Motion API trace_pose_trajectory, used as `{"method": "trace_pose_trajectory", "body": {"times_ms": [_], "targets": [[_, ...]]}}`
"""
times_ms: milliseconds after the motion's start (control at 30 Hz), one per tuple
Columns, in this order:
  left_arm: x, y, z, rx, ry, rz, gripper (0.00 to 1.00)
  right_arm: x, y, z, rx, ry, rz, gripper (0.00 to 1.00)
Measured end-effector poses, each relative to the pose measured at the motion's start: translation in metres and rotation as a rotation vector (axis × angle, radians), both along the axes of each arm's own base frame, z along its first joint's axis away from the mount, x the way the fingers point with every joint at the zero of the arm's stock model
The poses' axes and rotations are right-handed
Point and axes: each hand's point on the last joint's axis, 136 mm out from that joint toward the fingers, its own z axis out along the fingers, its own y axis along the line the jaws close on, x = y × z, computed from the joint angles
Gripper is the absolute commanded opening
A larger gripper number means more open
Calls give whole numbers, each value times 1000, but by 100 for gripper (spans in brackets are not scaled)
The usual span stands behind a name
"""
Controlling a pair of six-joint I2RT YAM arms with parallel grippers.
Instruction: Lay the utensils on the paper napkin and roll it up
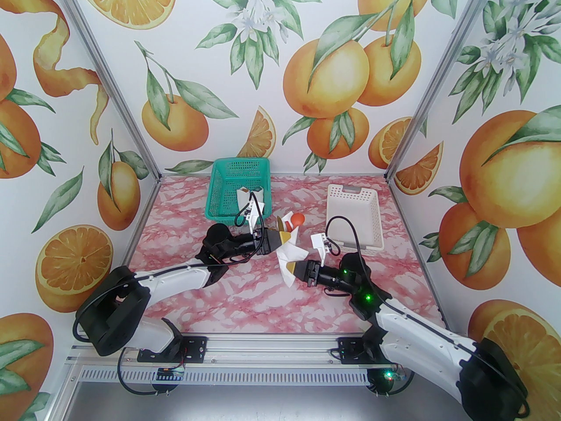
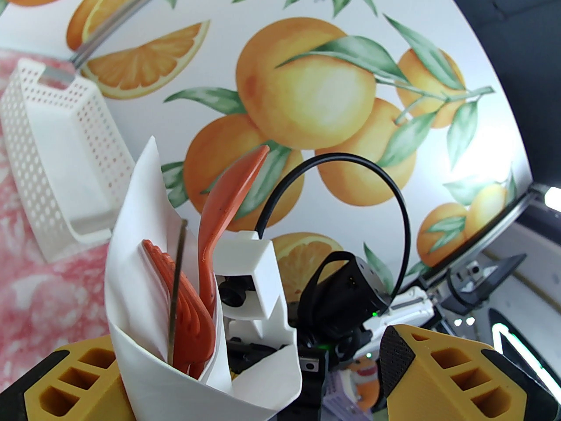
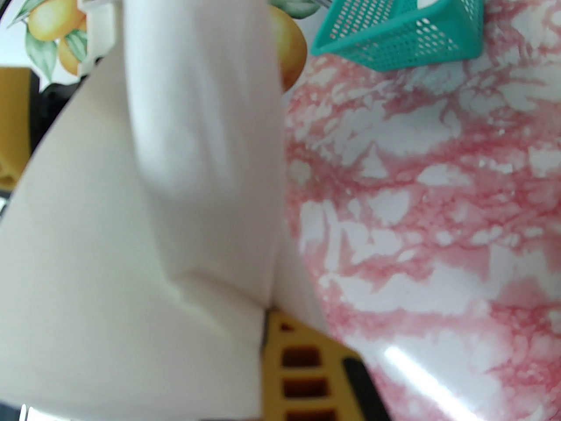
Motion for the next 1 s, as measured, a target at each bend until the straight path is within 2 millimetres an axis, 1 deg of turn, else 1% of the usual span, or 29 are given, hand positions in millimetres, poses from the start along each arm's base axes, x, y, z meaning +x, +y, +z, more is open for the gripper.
{"method": "trace_pose_trajectory", "body": {"times_ms": [167, 333, 667, 1000], "targets": [[-4, 1, 5, 17, -62, -3, 84, 0, 2, 9, 9, -16, 15, 0], [-7, 2, 7, 38, -107, -5, 81, -1, 4, 14, 16, -26, 33, 0], [-8, 3, 5, 64, -156, 0, 69, -3, 5, 19, 26, -25, 47, 0], [-11, 3, 6, 61, -184, -11, 66, -2, 6, 19, 27, -17, 48, 0]]}}
